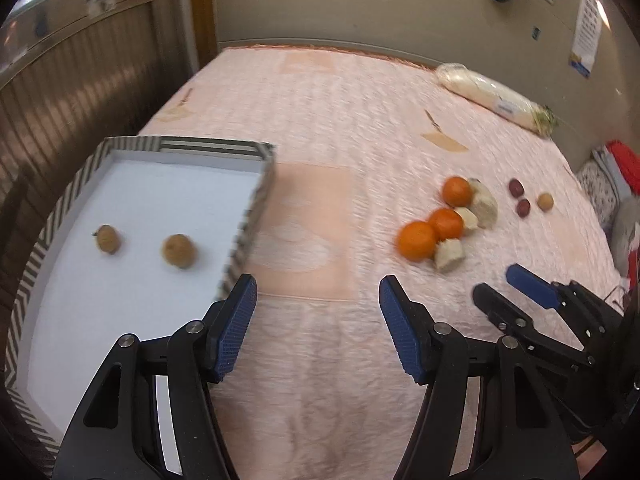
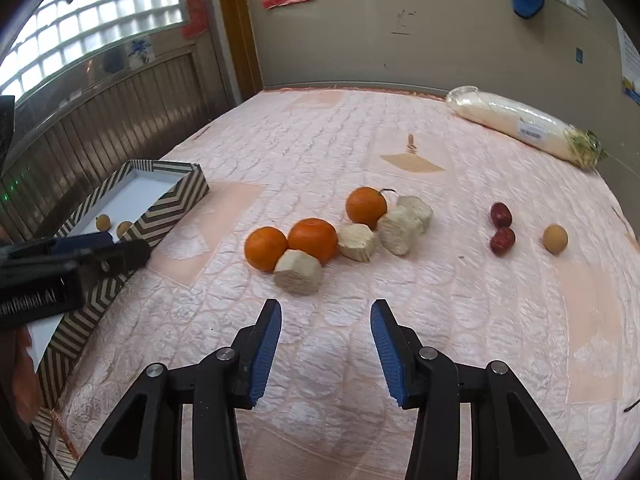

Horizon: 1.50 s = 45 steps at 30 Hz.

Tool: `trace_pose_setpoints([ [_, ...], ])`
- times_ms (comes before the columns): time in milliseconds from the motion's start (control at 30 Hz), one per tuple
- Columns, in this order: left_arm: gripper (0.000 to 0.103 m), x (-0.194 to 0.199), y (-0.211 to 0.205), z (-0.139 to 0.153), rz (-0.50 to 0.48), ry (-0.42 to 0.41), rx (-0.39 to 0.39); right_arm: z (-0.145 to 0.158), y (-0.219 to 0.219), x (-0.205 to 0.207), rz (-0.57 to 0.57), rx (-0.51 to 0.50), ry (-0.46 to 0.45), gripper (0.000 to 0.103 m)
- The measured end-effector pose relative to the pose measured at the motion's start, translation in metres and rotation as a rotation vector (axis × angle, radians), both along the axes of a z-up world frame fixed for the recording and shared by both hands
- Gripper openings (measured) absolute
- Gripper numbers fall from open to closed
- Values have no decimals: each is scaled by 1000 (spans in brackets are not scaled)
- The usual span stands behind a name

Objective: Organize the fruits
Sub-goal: 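Grasp a beige cube with the right tool while the left returns to the oranges, then grasp an orange with the left tool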

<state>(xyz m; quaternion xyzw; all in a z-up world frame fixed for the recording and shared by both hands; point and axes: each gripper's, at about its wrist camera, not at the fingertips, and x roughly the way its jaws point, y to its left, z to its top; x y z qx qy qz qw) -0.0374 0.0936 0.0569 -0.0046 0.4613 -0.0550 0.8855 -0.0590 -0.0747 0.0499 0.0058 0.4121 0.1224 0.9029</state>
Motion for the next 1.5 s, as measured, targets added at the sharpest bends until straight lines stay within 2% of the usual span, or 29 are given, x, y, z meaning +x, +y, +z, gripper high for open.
trace_pose_setpoints([
  [500,64,6,-16,-5,-8,15,19,-19,13,38,22,82,44,44],
  [567,64,9,-18,-6,-9,17,23,-19,13,41,32,86,43,31],
  [733,64,19,-24,-13,-26,33,25,-17,10,36,43,70,25,31],
  [933,64,27,-43,-19,-94,35,15,-8,-16,27,-2,50,8,31],
  [1167,64,38,-70,-28,-162,29,69,0,-33,22,-28,67,-19,31],
  [1500,64,52,-71,-42,-156,31,54,-5,-37,23,-30,69,-8,31],
])
